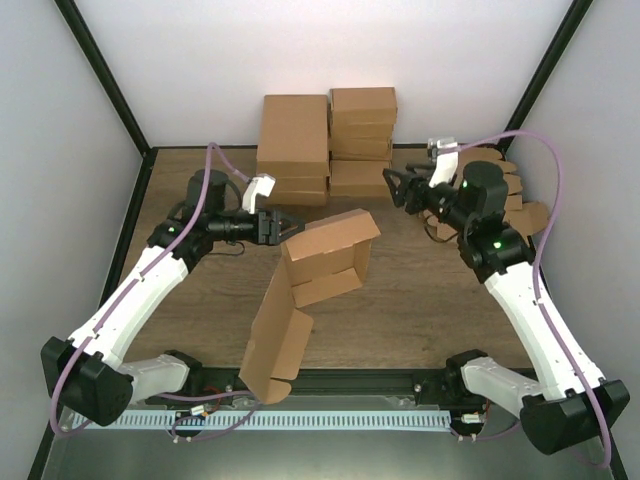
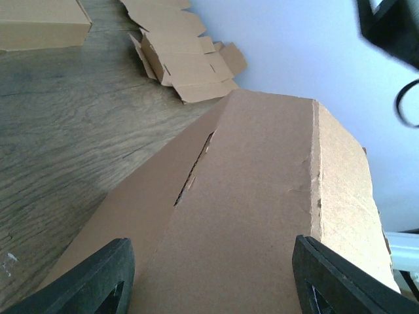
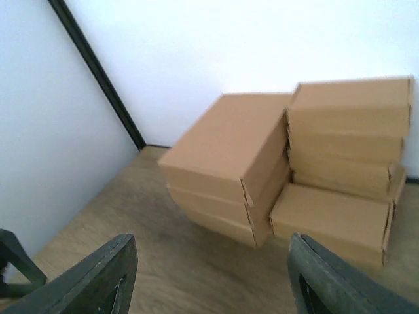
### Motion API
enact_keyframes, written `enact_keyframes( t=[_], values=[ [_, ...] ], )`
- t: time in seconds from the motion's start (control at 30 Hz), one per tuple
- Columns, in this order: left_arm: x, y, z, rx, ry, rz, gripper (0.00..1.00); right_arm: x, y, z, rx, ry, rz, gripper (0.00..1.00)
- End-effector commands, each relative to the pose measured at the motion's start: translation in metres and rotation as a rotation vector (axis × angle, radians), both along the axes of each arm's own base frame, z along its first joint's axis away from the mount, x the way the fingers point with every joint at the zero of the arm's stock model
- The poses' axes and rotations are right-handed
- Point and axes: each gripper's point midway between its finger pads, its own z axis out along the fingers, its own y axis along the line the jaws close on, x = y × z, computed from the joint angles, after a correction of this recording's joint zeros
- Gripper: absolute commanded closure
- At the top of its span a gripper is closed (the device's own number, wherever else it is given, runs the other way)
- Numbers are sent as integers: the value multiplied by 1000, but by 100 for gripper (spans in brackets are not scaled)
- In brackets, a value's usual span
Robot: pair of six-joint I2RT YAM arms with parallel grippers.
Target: Fold the paper box
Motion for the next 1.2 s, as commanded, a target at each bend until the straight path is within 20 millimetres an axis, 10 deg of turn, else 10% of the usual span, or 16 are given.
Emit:
enact_keyframes(
  t=[0.0,0.47,1.17],
  values=[
    [-6,0,-1,3,-19,-22,31,-3,13,60,-23,-133,95,34],
    [-8,-2,-3,1,-18,-38,31,-22,69,73,-312,-425,571,30],
    [-11,-2,-14,15,8,-55,32,-62,133,-30,-708,-373,942,43]
  ],
)
